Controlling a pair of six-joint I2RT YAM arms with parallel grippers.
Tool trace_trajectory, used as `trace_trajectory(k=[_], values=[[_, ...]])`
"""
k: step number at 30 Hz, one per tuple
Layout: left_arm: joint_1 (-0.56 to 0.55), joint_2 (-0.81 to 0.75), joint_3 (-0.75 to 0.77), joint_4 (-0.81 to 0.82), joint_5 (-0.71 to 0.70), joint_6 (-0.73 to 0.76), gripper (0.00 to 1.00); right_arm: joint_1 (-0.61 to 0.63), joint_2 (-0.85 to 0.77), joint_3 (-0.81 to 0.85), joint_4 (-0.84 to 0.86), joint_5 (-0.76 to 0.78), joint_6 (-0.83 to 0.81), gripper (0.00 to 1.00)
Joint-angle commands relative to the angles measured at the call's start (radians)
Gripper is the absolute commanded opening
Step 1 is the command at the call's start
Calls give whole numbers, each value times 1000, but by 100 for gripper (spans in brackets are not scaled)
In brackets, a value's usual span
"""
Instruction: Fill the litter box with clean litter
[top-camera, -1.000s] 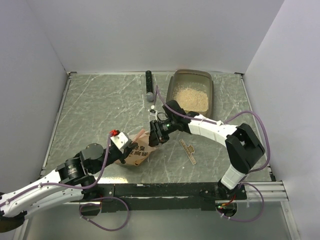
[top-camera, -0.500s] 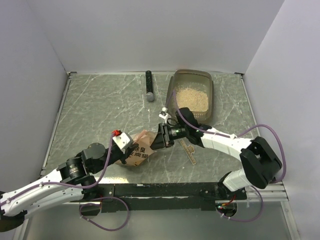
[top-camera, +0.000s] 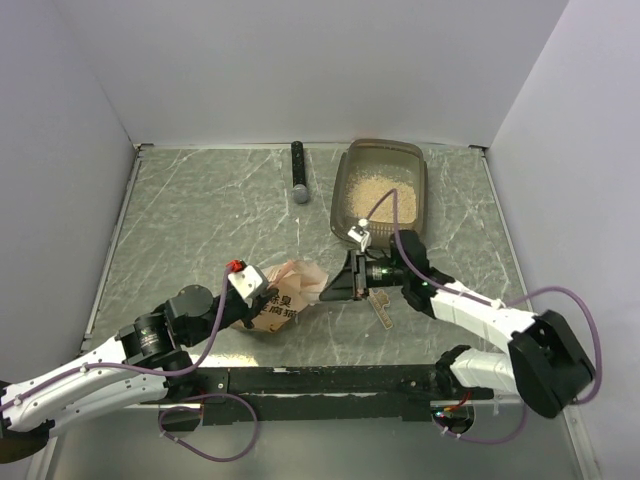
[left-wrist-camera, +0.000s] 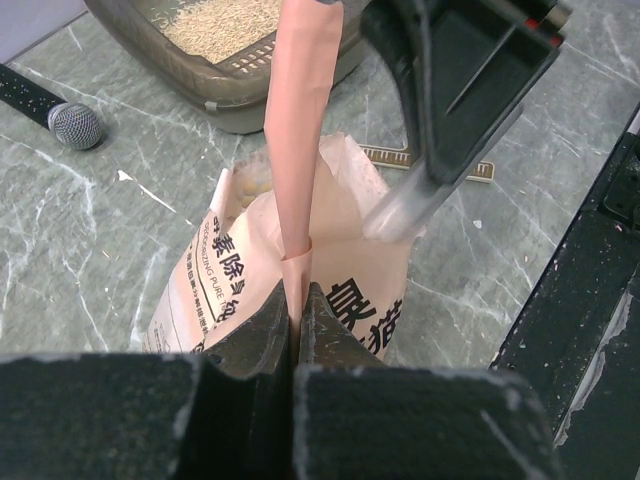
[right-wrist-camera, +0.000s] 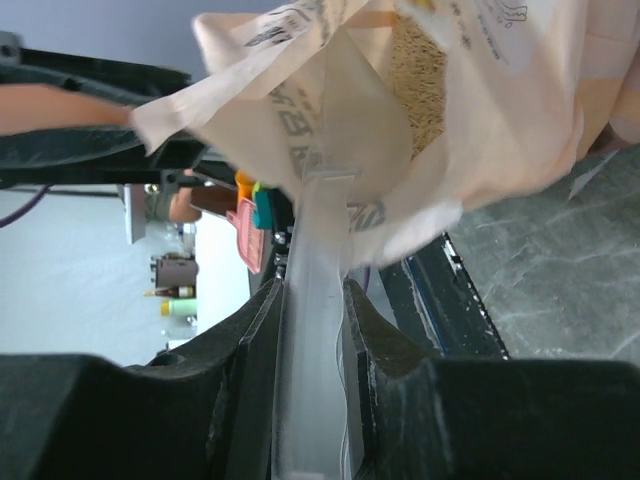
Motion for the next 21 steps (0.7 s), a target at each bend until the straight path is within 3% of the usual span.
trace_trajectory(k=[1, 12, 21], values=[[1, -4, 30, 18, 0, 4, 1, -43, -114, -56, 87, -28, 48, 0], [1, -5, 25, 21, -18, 3, 1, -133, -329, -191, 34, 35, 117, 0], [1, -7, 25, 25, -18, 4, 1, -185, -423, -343, 189, 56, 268, 0]])
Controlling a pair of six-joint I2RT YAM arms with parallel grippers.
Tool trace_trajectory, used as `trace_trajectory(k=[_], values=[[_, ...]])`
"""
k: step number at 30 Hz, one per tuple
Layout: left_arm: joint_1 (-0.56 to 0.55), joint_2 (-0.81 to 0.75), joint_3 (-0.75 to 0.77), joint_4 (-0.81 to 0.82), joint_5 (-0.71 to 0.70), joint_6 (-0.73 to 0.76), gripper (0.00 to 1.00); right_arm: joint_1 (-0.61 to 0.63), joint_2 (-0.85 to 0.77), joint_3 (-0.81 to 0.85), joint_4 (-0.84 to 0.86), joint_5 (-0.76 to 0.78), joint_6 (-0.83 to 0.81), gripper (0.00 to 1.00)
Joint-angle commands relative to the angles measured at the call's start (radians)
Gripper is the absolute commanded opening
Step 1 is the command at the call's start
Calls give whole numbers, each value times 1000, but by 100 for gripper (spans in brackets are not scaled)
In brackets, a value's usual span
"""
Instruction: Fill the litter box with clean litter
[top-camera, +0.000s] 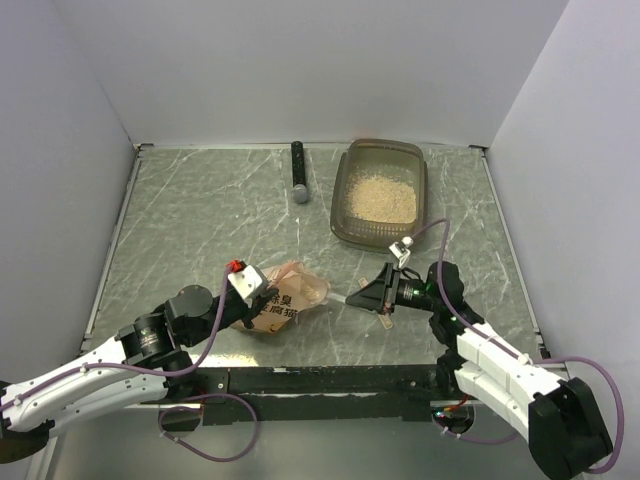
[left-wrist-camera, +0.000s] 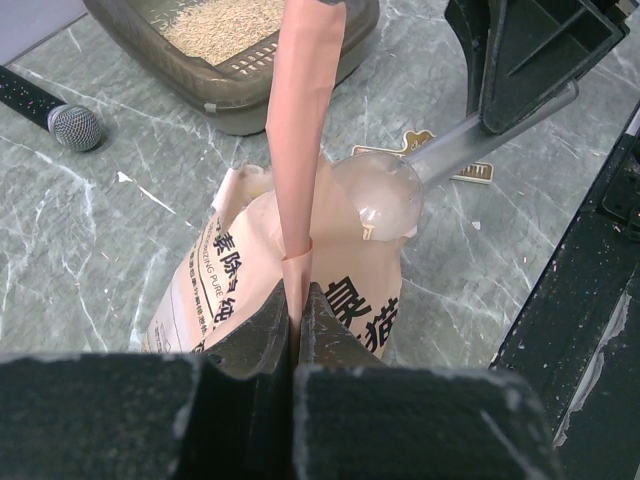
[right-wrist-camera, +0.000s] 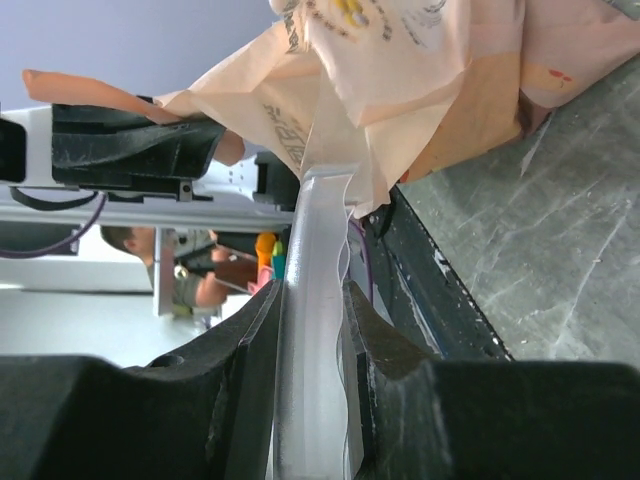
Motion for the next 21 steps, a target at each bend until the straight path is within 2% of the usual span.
trace_trajectory(k=[1, 12, 21], values=[[1, -5, 25, 21, -17, 4, 1, -14, -57, -63, 145, 11, 116, 0], [1, -11, 25, 23, -17, 4, 1, -17, -247, -160, 179, 80, 262, 0], [1, -17, 25, 21, -25, 2, 1, -20, -421, -152, -19, 169, 275, 0]])
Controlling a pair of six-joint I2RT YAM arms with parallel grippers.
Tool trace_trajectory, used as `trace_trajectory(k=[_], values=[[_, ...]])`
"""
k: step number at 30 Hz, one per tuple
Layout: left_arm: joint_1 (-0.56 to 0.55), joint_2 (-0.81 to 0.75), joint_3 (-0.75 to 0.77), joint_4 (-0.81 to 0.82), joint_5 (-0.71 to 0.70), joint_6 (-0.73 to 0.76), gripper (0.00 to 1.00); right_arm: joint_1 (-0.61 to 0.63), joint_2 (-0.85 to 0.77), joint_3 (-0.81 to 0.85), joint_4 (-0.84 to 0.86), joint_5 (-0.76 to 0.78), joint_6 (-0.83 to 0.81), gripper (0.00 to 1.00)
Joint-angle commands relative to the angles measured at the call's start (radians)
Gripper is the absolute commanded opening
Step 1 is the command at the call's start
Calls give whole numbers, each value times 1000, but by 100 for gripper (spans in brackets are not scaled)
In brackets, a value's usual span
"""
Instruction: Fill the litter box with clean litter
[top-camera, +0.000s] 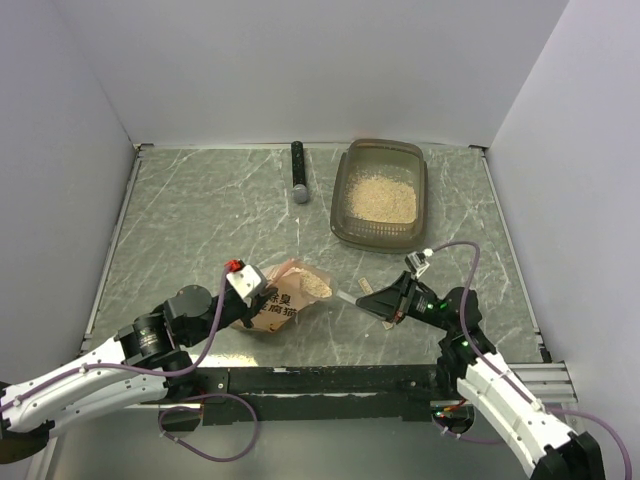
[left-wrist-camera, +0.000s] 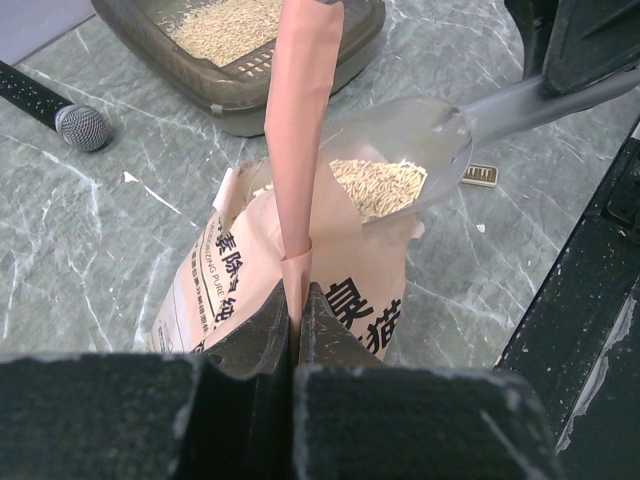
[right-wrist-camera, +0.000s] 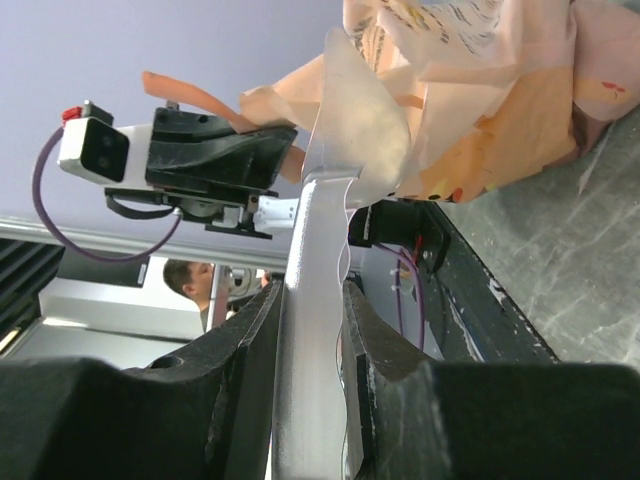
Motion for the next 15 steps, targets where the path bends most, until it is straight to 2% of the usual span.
trace_trajectory(k=[1, 3, 8, 15], values=[[1, -15, 25, 21, -18, 2, 1, -6, -82, 24, -102, 73, 18, 0], [1, -21, 25, 21, -21, 2, 1, -4, -124, 44, -194, 109, -7, 0], [2, -32, 25, 22, -27, 3, 1, -6, -138, 76, -255, 149, -10, 0], [1, -35, 31, 18, -32, -3, 1, -4, -81, 91, -173, 217, 19, 0]])
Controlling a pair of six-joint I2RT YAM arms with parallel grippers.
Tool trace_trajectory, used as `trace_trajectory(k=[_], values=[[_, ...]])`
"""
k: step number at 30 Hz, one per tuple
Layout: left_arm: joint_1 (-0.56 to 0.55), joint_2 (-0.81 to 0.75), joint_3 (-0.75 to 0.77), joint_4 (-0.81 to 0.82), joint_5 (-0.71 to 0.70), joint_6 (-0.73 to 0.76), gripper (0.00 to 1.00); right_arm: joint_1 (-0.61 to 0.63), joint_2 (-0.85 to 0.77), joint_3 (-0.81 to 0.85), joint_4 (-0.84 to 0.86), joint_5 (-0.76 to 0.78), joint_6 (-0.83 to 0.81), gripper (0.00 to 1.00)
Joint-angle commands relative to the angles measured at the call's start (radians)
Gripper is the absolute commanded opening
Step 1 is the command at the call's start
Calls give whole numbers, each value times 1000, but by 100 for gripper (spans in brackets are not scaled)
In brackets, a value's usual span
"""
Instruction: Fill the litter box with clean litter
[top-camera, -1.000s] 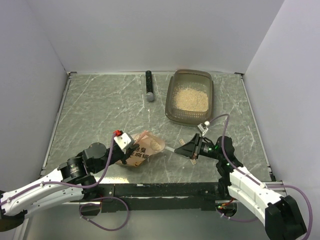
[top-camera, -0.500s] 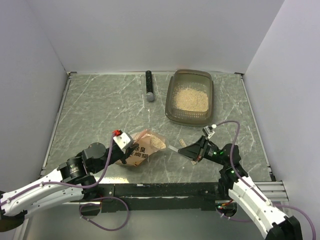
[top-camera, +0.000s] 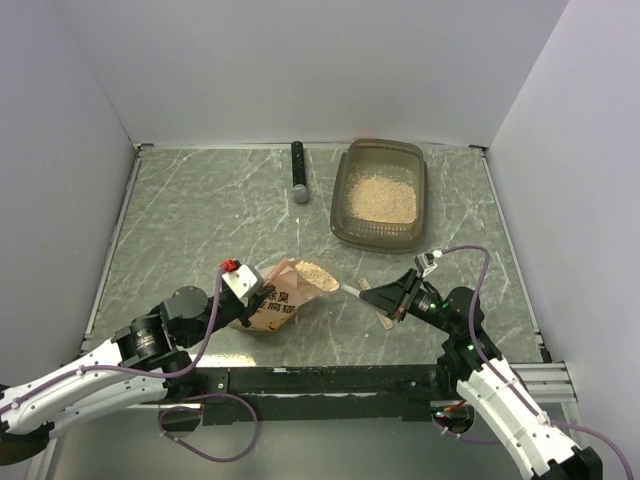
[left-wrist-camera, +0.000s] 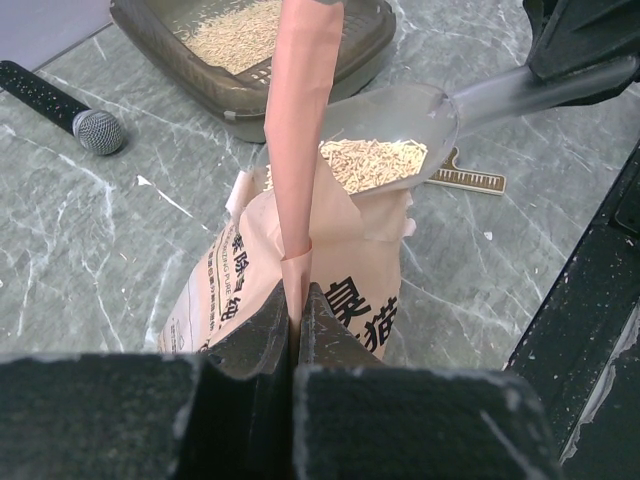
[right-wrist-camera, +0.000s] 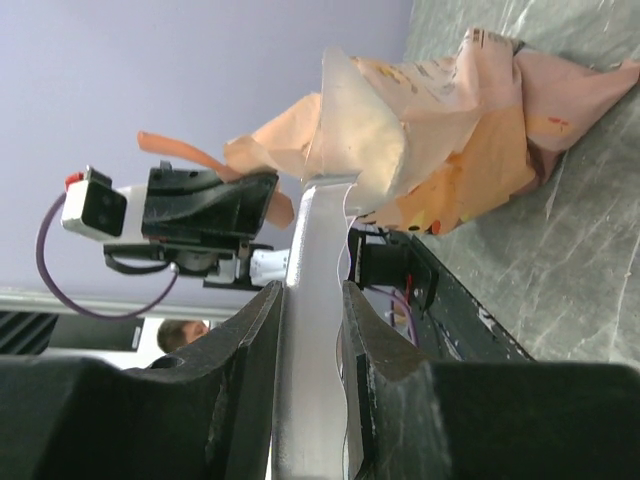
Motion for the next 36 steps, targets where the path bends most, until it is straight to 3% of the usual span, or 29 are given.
trace_trajectory(k=[1, 17, 27, 33, 36], values=[[1, -10, 33, 21, -15, -8, 1, -6, 56, 56, 103, 85, 45, 0], [1, -26, 36, 21, -15, -13, 1, -6, 217, 157, 261, 251, 105, 0], [1, -39, 36, 18, 2, -20, 1, -6, 367, 154, 438, 516, 103, 0], [1, -46, 31, 21, -7, -20, 1, -15, 484, 184, 540, 663, 36, 0], [-1, -42, 31, 22, -5, -19, 1, -23, 524, 227, 513, 755, -56, 0]])
